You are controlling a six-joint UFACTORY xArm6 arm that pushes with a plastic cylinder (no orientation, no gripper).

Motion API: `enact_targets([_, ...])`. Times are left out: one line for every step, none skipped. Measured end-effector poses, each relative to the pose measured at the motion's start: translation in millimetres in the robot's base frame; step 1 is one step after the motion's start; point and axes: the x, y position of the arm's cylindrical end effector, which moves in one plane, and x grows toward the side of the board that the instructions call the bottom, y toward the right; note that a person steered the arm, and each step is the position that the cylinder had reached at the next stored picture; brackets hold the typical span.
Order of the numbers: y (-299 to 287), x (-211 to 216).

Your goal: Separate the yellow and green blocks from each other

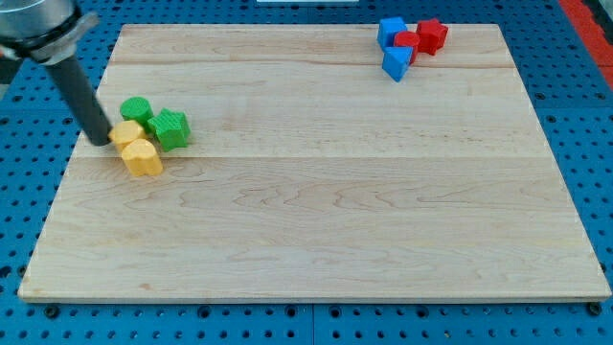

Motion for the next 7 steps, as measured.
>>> enact_targets([59.6,-14.7])
enact_targets([96.4,-17.6])
enact_targets([96.4,-38.3])
enact_targets([134.7,-37.6])
enact_targets([166.6,-35.2])
enact_targets([148.6,-43.4])
enact_targets([154.3,-45.3])
